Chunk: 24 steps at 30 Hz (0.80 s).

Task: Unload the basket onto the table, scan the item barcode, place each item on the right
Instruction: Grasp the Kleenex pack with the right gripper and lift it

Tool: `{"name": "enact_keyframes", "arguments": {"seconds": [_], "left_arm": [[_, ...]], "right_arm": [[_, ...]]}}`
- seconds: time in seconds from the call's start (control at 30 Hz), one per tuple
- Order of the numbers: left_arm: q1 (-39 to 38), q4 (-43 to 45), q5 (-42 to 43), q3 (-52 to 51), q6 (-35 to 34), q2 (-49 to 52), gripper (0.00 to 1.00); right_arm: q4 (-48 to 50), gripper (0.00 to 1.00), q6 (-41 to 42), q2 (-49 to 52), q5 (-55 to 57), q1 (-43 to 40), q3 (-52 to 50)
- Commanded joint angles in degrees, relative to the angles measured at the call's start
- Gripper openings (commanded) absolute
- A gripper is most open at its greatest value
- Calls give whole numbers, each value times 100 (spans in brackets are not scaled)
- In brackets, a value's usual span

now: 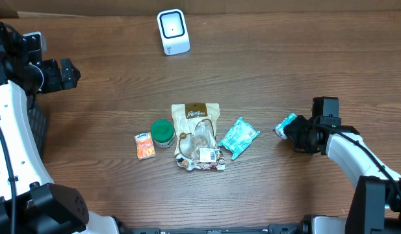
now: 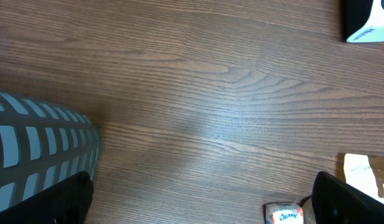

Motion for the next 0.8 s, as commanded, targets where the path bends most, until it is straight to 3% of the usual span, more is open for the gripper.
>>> {"name": "enact_keyframes", "arguments": {"seconds": [0.0,0.27,0.47,0.77], "left_arm": [[57,2,66,85,-57,20,100],[57,2,66,85,-57,20,99],[57,2,66,85,-57,20,99],[57,2,66,85,-57,20,99]], "right_arm": [[-232,4,-472,-9,-26,0,103],[-2295,4,-922,-17,68,0,1784],[-4124,4,-1049,-13,1084,350,3119],[-5053,4,-645,468,2398,1388,3316]]}}
